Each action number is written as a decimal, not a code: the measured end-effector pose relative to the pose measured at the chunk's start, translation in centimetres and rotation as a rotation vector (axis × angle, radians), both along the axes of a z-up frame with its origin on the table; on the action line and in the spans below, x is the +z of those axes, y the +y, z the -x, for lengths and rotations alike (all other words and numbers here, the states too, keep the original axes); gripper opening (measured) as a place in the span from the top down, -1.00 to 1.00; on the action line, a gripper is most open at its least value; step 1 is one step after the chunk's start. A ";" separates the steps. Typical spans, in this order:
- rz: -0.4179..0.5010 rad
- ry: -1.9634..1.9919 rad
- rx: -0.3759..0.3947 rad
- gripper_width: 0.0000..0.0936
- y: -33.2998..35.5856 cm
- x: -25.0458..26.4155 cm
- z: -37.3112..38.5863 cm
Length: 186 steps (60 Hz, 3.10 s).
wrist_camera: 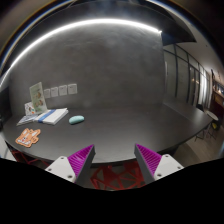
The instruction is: Arrange mouse
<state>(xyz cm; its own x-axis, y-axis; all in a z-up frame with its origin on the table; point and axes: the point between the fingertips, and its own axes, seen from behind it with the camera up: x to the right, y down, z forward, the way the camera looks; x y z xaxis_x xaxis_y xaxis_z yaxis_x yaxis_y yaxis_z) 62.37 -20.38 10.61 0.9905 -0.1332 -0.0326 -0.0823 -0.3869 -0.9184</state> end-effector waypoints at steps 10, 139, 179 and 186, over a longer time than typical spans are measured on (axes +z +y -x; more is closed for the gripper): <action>-0.019 0.013 0.051 -0.77 1.7 -0.1 2.4; -0.147 0.088 0.224 0.20 16.5 5.5 51.5; 0.199 0.010 0.094 -0.82 16.8 -11.2 57.9; 0.201 0.039 0.145 -0.82 13.1 -10.0 58.1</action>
<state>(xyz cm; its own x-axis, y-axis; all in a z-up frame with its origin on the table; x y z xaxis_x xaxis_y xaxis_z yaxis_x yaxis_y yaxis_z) 4.31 -7.28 0.60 0.9983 0.0027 -0.0581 -0.0461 -0.5720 -0.8189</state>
